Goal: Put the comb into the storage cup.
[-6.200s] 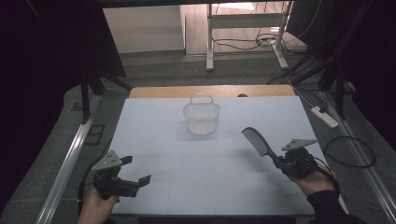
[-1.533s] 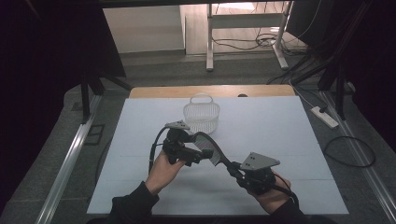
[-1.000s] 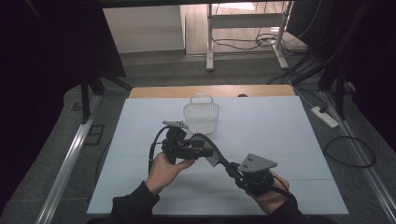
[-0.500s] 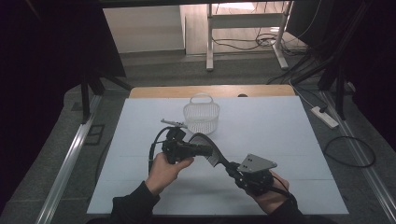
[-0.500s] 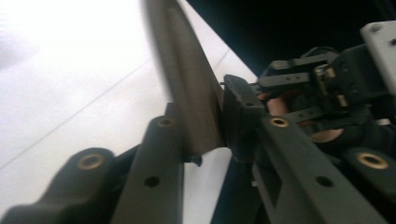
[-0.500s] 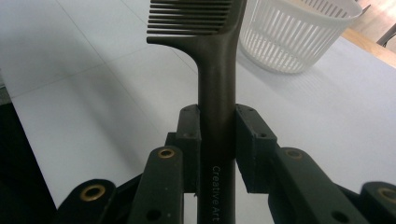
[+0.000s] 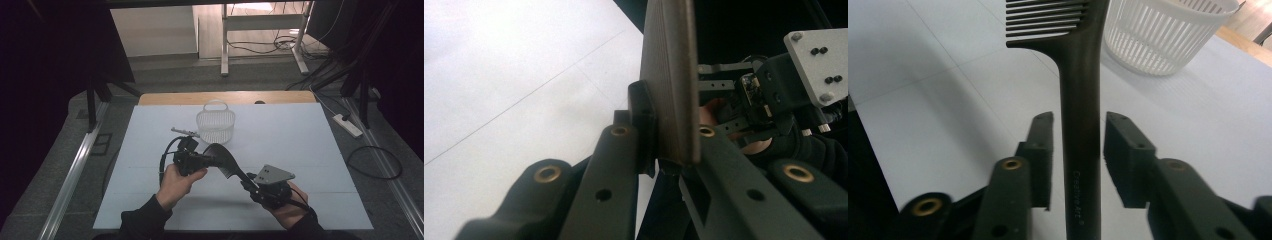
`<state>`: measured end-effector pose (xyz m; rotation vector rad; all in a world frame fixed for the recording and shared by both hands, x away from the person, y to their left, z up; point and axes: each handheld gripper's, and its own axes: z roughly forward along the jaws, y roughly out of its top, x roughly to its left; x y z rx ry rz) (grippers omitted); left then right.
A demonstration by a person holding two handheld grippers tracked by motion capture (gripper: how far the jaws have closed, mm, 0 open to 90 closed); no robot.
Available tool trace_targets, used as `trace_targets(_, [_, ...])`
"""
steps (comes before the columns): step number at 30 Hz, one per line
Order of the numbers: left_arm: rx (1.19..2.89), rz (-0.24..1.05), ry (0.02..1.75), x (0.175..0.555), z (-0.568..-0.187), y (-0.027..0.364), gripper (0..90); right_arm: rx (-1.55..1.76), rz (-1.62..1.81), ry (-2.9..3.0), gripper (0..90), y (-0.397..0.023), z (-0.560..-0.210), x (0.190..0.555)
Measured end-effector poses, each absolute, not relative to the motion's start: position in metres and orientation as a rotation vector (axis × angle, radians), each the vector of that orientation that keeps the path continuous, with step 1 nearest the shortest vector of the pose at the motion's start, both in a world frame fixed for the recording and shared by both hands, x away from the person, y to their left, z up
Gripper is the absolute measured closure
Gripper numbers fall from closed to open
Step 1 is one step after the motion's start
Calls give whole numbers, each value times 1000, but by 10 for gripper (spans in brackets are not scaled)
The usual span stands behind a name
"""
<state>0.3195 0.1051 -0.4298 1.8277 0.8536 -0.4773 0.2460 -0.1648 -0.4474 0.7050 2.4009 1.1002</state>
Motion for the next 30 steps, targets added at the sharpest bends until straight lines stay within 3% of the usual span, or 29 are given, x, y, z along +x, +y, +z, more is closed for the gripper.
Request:
trace_targets(18, [1847, -393, 843, 319, -420, 112, 873, 757, 1157, 2461, 309, -177, -444, 254])
trace_targets(30, [1865, -330, 831, 321, -412, 121, 873, 786, 1158, 2481, 214, -191, -442, 257])
